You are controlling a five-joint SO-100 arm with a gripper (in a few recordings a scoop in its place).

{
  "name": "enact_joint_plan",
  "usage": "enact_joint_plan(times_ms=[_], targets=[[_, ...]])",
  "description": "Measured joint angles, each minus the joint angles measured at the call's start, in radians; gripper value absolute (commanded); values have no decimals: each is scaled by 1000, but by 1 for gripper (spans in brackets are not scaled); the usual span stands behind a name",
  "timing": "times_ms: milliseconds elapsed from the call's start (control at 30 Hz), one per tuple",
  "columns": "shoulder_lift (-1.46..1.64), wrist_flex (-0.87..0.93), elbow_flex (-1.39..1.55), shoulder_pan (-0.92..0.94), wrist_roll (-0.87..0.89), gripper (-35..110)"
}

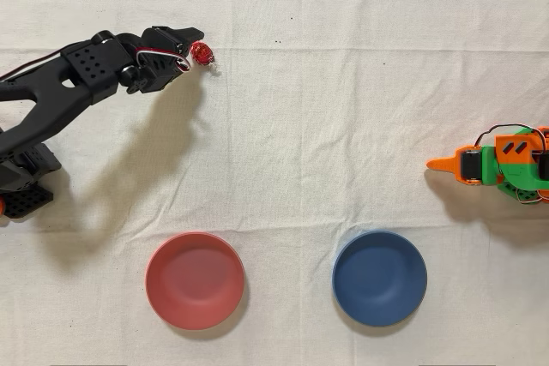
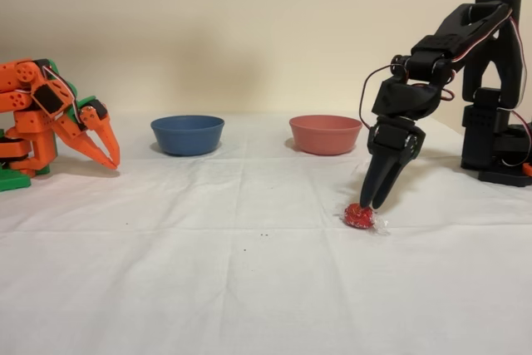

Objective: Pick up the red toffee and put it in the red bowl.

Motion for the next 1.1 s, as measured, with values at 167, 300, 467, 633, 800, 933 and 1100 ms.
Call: enact_joint_plan(times_ms=[167, 300, 467, 633, 800, 933, 1100], targets=[[-20, -15, -11, 0, -15, 27], [-40, -35, -15, 12, -21, 27], [-72, -60, -25, 17, -28, 27], [-104, -77, -49, 15, -40, 27], [-123, -78, -71, 15, -34, 23], [-133, -91, -78, 15, -38, 17], [-135, -94, -80, 15, -28, 12]])
